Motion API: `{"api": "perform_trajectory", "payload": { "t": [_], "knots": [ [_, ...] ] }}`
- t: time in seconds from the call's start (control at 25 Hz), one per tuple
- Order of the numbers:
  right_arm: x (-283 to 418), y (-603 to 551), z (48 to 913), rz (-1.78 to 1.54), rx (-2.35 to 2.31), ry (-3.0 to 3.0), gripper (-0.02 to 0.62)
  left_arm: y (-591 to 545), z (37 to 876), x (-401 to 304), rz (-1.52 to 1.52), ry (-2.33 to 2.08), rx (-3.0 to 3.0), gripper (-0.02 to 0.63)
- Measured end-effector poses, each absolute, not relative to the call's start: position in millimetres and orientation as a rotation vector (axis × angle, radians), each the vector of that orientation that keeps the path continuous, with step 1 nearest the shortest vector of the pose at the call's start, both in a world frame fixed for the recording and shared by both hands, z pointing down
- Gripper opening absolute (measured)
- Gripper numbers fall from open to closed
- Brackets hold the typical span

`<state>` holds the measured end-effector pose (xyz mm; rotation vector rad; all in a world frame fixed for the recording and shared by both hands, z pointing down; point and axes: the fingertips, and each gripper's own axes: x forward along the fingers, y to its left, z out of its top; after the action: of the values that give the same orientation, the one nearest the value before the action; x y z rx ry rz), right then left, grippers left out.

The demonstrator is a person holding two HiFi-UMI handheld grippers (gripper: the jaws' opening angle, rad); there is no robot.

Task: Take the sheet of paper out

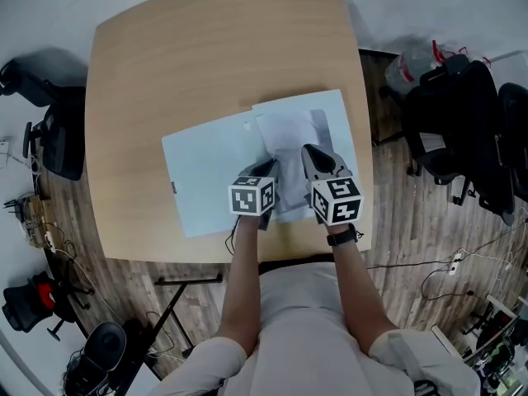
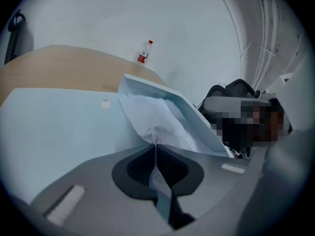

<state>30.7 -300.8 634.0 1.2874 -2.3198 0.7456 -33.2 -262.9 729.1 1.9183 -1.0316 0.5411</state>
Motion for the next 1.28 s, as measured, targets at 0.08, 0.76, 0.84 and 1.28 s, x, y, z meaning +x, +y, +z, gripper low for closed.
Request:
{"api": "perform_trajectory", "payload": {
  "t": [0.08, 0.76, 0.84, 1.28],
  "knots": [
    [30, -301, 633, 0.752, 1.288, -2.325, 0.015, -264, 729, -35, 0.535, -1.035, 1.912, 0.018],
    [20, -296, 617, 0.656, 1.273, -2.356, 0.014, -257, 725, -54, 0.499, -1.097, 1.86, 0.014],
    [18, -294, 614, 0.636, 1.26, -2.362, 0.014, -255, 722, -57, 0.492, -1.111, 1.852, 0.014],
    [-7, -284, 598, 0.58, 1.195, -2.408, 0.014, -244, 712, -83, 0.442, -1.185, 1.821, 0.014]
  ]
}}
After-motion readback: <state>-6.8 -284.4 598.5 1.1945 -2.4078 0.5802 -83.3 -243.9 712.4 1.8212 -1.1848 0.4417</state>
